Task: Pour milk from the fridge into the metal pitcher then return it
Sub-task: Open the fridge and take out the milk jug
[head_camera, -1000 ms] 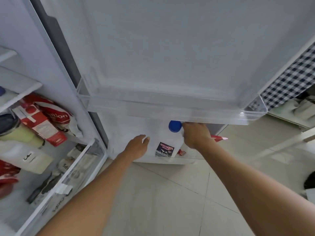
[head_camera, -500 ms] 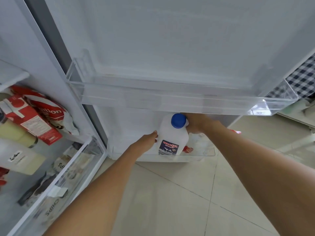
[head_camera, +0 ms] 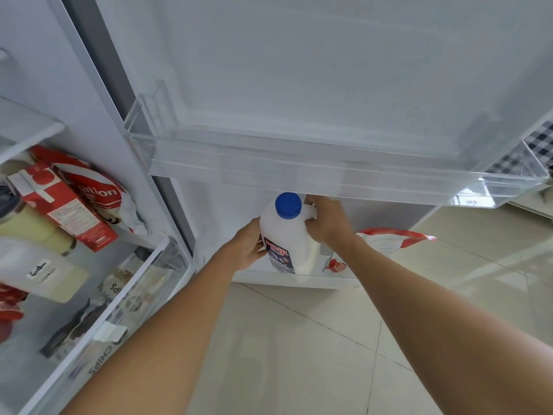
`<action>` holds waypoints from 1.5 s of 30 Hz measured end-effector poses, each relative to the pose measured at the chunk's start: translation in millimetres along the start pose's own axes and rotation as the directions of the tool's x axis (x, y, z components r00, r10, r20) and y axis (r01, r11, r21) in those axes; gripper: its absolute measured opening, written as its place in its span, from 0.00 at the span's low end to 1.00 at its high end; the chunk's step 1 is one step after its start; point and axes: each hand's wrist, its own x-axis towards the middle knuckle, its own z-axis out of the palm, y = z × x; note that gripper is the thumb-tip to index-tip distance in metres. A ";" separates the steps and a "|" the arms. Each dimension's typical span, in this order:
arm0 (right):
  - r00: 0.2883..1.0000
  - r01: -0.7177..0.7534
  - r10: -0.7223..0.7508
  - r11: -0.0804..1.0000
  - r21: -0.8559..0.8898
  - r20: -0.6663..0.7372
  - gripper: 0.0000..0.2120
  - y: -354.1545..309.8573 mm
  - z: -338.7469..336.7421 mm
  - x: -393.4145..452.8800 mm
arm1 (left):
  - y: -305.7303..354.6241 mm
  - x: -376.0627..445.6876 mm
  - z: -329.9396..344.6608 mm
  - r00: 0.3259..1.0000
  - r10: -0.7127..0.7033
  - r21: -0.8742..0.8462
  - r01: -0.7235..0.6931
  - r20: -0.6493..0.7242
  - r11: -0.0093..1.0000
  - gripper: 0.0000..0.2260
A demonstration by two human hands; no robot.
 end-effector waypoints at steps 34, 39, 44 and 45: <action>0.825 -0.328 0.556 0.331 0.885 0.098 0.04 -20.1 -7.9 -115.0 | -11.3 -30.3 -49.5 0.990 0.014 0.106 0.001 -0.139 0.994 0.21; 0.823 -0.342 0.558 0.343 0.875 0.103 0.07 -33.0 -9.8 -139.9 | -14.1 -49.2 -56.8 0.980 0.027 0.208 0.014 -0.195 0.978 0.20; 0.822 -0.415 0.552 0.410 0.812 0.142 0.12 -53.4 -23.7 -181.0 | -25.2 -91.4 -56.9 0.966 -0.033 0.241 0.096 -0.255 0.966 0.17; 0.823 -0.433 0.546 0.426 0.795 0.156 0.14 -56.6 -26.3 -190.9 | -30.5 -102.4 -55.6 0.961 -0.048 0.236 0.115 -0.272 0.965 0.17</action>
